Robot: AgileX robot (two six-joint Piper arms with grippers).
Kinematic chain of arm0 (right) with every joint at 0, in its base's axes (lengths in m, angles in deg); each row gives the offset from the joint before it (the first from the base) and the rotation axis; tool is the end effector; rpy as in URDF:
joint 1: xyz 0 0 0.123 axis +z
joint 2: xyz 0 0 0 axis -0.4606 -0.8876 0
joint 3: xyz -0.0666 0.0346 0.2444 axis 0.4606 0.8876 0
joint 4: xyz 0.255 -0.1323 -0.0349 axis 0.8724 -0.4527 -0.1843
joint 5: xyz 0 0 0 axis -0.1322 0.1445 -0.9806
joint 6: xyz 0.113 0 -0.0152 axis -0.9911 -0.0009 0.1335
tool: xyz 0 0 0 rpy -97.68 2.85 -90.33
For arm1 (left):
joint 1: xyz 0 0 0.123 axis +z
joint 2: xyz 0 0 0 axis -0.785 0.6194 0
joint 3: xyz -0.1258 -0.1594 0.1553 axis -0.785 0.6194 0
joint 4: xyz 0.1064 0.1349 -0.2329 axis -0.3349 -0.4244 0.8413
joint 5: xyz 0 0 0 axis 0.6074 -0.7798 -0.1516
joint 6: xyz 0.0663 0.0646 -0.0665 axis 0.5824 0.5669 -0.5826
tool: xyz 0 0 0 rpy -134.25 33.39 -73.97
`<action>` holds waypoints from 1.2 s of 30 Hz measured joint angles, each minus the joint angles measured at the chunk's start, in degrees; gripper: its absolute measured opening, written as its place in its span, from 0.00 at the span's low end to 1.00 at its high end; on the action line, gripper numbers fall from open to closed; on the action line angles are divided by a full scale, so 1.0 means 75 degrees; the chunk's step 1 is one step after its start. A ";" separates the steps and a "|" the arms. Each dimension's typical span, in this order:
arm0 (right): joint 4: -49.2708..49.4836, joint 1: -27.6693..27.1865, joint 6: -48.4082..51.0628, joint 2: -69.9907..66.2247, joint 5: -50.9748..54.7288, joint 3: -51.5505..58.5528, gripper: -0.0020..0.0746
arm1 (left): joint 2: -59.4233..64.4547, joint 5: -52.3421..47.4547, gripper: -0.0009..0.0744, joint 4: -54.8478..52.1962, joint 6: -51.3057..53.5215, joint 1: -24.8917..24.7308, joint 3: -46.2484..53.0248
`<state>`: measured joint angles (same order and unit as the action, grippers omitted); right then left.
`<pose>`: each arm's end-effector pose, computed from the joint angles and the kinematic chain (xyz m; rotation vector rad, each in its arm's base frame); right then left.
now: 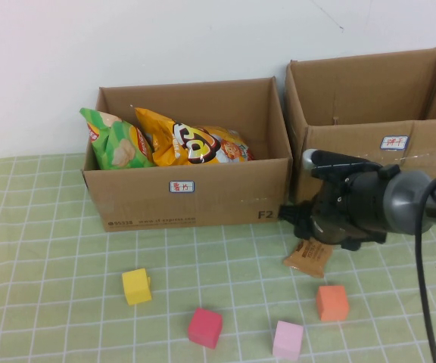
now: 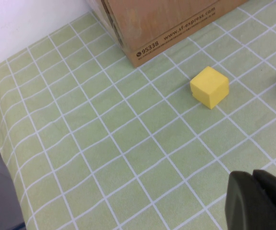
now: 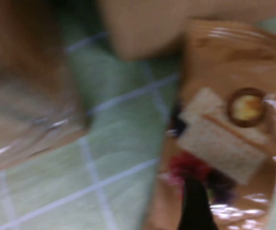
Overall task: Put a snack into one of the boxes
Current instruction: Pick up the biscuit
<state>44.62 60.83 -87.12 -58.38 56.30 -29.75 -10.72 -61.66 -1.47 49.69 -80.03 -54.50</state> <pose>0.4001 0.2199 0.0516 0.3404 2.5370 0.0714 0.1441 -0.0524 0.2400 0.4924 2.0270 -0.0379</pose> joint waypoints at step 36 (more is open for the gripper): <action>0.0141 0.0000 0.0046 -0.0343 -0.0200 0.0000 0.63 | 0.0000 0.0000 0.01 -0.0014 0.0000 0.0000 0.0000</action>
<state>45.67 60.83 -86.77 -60.95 54.80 -29.75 -10.72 -61.66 -1.57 49.69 -80.03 -54.50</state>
